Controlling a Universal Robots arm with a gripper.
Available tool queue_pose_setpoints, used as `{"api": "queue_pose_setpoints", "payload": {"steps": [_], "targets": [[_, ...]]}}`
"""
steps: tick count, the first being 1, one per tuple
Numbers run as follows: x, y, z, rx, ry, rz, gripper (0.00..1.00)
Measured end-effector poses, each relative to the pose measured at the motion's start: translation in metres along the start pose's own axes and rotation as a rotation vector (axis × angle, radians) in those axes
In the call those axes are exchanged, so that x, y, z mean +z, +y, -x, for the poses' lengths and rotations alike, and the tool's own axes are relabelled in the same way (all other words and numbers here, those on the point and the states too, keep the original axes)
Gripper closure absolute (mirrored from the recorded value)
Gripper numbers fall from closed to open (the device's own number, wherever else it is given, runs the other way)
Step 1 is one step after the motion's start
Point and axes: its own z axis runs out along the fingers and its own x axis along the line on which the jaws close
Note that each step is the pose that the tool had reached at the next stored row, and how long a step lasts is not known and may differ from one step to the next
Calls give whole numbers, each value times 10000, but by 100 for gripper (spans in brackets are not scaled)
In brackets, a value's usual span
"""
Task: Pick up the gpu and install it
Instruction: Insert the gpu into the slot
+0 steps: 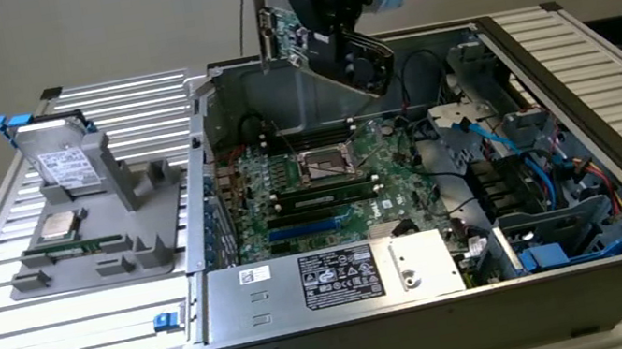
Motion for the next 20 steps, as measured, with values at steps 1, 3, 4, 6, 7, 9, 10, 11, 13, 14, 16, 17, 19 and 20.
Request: {"api": "queue_pose_setpoints", "payload": {"steps": [1, 3, 4, 6, 7, 9, 10, 11, 13, 14, 16, 17, 19, 20], "targets": [[0, 0, 0, -178, 15, -10, 73], [0, 0, 0, -548, 45, -33, 73], [0, 0, 0, -728, 57, -46, 73], [0, 0, 0, -1092, 83, -70, 73], [0, 0, 0, -1272, 101, -78, 73], [1, 0, 0, -1634, 141, -87, 73], [1, 0, -1, -1806, 160, -91, 73], [1, 0, -1, -1996, 181, -95, 73], [1, 0, 0, -2359, 224, -104, 73], [1, 0, 0, -2538, 243, -108, 73], [2, 0, 0, -2896, 283, -118, 73], [2, 0, 0, -3075, 302, -123, 73], [3, -1, 0, -3435, 338, -139, 73], [4, -1, 0, -3624, 351, -153, 73]]}}
